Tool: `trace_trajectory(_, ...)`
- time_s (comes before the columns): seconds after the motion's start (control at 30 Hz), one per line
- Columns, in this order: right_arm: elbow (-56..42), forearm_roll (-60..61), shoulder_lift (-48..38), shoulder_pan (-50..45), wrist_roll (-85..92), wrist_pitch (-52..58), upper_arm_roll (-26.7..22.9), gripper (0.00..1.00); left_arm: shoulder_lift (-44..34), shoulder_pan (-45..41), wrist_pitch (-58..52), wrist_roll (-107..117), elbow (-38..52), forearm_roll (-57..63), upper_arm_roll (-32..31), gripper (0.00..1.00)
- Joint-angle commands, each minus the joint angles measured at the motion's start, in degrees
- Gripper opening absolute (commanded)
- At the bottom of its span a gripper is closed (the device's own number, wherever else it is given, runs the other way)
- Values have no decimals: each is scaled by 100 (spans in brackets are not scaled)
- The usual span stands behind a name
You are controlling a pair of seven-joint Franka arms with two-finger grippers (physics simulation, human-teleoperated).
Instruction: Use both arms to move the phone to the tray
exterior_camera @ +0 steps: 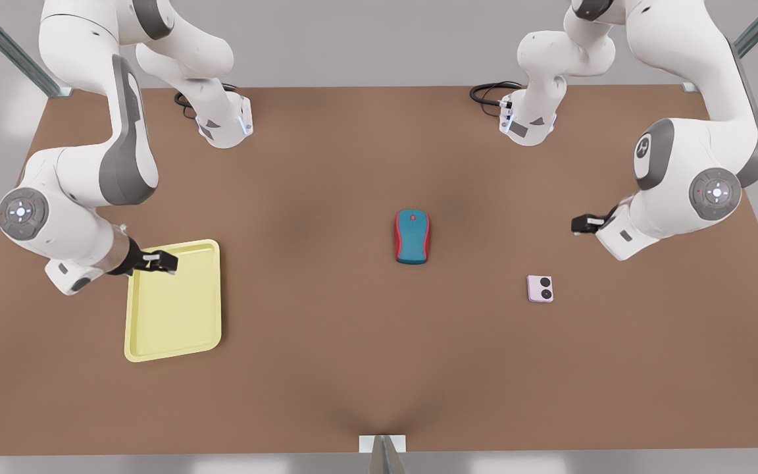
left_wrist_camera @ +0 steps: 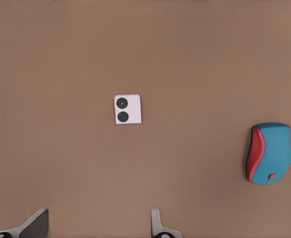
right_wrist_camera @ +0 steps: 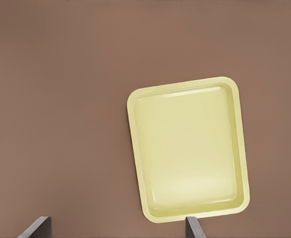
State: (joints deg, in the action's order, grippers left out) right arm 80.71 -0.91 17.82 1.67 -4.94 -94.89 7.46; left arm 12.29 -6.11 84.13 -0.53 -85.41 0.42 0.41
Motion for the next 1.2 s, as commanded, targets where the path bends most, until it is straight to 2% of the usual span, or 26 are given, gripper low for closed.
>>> trace_trajectory(0.0, -2, 3, -7, 0, -244, -381, 1, 100, 10, -4, 280, 185, -20, 19, 3, 100)
trace_trajectory(0.07, -2, 3, -7, 0, -235, -381, 1, 100, 370, 5, 613, 203, -142, 28, 3, 100)
trace_trajectory(0.1, -2, 3, -7, 0, -244, -381, 1, 100, 774, 31, 1114, 203, -310, 28, 3, 100)
trace_trajectory(0.2, -2, 12, -7, 0, -244, -381, 1, 100, 1381, 66, 3495, 203, -1540, -33, 2, 100)
trace_trajectory(0.27, -2, 12, 2, 0, -244, -381, 1, 100, 1812, 101, 4454, 36, -1848, -42, -6, 100)
trace_trajectory(0.57, -2, 12, 28, -9, -244, -372, 1, 100, 2128, 198, 5333, -210, -2358, -16, -6, 100)
trace_trajectory(1.03, -2, 12, 28, -9, -244, -381, 1, 100, 2286, 128, 5360, -131, -2490, -33, -15, 100)
trace_trajectory(1.07, -2, 12, 28, -9, -235, -381, 1, 100, 2287, 128, 5351, -123, -2481, -33, -15, 90)
trace_trajectory(1.1, -2, 12, 28, -9, -235, -381, 1, 100, 2286, 136, 5342, -114, -2481, -33, -15, 69)
trace_trajectory(1.13, -2, 12, 28, -9, -244, -381, 1, 100, 2278, 128, 5342, -96, -2481, -33, -15, 61)
trace_trajectory(1.17, -2, 12, 28, -9, -235, -372, 1, 100, 2287, 136, 5342, -96, -2481, -33, -15, 63)
